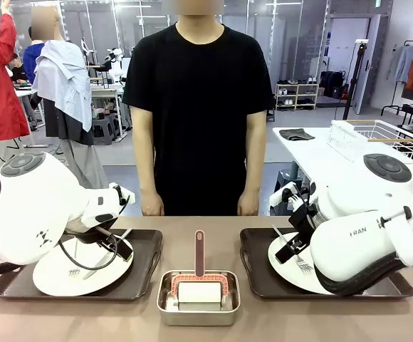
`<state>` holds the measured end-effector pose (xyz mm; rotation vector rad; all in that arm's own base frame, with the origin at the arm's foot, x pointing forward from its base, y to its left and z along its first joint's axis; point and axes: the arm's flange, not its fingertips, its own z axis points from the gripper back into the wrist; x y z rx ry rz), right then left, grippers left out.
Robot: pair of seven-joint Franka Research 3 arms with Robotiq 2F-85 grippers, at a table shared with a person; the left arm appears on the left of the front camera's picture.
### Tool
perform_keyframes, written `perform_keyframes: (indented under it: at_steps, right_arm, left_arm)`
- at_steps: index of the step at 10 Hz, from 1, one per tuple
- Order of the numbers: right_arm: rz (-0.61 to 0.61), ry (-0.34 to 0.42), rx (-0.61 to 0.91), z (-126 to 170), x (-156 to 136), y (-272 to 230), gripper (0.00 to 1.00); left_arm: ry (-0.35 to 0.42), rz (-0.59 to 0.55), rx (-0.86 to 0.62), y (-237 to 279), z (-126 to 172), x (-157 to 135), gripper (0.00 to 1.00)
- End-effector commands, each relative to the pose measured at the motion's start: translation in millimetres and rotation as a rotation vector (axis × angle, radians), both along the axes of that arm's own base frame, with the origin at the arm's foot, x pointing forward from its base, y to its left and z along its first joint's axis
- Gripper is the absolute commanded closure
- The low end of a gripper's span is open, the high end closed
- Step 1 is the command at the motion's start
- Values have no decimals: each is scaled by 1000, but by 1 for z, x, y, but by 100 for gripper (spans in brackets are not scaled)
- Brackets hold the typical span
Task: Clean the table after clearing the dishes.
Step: When the left (or right) Handle tray is removed, use the left hand (or right hand) to clean the left (or right) side of the table with the Lint Roller.
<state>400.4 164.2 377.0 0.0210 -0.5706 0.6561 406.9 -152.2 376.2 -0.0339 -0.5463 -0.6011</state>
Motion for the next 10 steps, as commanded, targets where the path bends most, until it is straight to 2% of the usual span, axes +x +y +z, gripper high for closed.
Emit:
perform_keyframes:
  at_steps: [1, 2, 3, 4, 5, 6, 7, 8, 10]
  right_arm:
    - [10, 41, 43, 32, 28, -8, 0]
    - [11, 73, 94, 48, 42, -13, 0]
    - [22, 102, 153, 67, 57, -19, 0]
    - [56, 145, 255, 89, 68, -29, 0]
    - [87, 208, 399, 110, 80, -46, 0]
    - [118, 292, 558, 122, 89, -68, 0]
    - [92, 337, 722, 128, 94, -96, 0]
    - [64, 347, 852, 129, 93, -128, 0]
    - [-61, 358, 1066, 110, 80, -204, 0]
  left_arm:
    - [54, -43, -54, 11, 31, 19, 0]
    - [85, -46, -60, 19, 47, 32, 0]
    - [141, -57, -140, 32, 67, 47, 0]
    - [205, -84, -257, 50, 88, 62, 0]
    - [261, -158, -428, 74, 111, 74, 0]
    - [307, -222, -554, 101, 125, 82, 0]
    - [318, -262, -679, 131, 132, 84, 0]
    - [307, -260, -799, 164, 134, 83, 0]
    - [280, -138, -1009, 240, 123, 68, 0]
